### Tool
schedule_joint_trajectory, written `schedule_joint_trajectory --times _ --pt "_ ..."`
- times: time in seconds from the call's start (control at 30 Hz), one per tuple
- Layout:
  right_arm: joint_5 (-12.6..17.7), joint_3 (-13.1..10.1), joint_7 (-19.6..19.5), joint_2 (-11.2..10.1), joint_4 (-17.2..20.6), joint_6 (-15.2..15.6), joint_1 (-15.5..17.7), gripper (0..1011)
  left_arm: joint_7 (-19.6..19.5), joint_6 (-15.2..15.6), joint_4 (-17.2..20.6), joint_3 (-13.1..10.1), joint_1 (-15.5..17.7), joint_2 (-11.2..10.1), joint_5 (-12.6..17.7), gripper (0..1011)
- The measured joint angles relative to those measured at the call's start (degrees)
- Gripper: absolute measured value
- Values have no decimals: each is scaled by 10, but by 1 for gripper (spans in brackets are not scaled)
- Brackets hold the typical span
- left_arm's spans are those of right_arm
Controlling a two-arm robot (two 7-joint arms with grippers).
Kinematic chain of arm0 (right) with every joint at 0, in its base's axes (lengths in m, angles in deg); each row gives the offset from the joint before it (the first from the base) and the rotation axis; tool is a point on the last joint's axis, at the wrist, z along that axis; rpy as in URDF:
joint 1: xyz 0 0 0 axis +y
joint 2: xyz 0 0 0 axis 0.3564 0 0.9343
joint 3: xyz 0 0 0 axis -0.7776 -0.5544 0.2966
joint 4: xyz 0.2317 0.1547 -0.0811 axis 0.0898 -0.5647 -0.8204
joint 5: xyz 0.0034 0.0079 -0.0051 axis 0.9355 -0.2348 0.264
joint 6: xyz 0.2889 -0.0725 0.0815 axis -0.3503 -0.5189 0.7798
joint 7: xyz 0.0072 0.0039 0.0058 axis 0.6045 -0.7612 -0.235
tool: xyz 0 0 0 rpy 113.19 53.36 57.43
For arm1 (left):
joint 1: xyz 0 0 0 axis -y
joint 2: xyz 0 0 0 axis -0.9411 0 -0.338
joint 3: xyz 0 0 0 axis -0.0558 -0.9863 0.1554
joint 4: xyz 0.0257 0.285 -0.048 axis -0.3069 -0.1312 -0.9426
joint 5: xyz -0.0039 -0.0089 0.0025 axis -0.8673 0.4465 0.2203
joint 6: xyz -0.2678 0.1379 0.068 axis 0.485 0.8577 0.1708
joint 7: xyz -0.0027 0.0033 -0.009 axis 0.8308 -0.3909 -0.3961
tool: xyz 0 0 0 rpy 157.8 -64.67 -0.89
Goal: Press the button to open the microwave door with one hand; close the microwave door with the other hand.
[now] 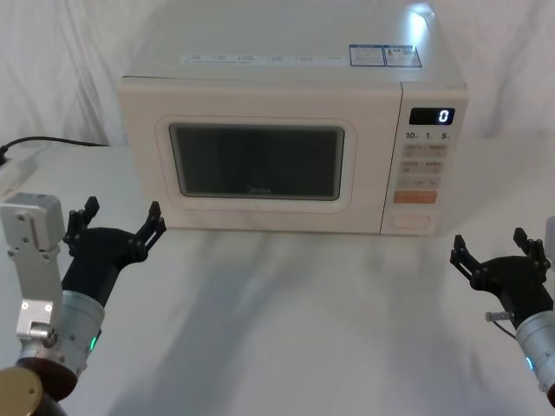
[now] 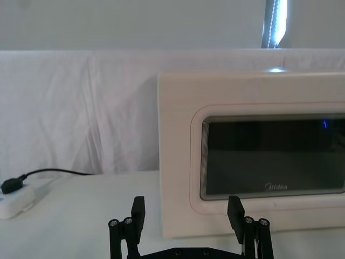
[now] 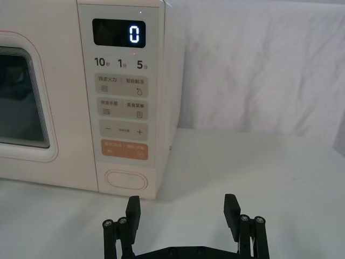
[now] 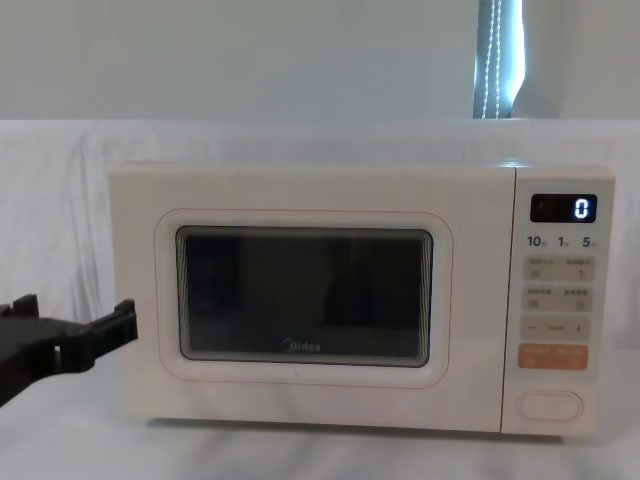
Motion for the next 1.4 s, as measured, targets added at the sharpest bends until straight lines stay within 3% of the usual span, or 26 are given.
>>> schedule_joint_trajectory --times 0.43,1.4 --pt "0 0 0 0 0 0 0 1002 -4 2 -29 16 0 18 5 1001" --pt "0 0 0 0 0 0 0 1002 -4 3 -24 14 1 16 3 1001"
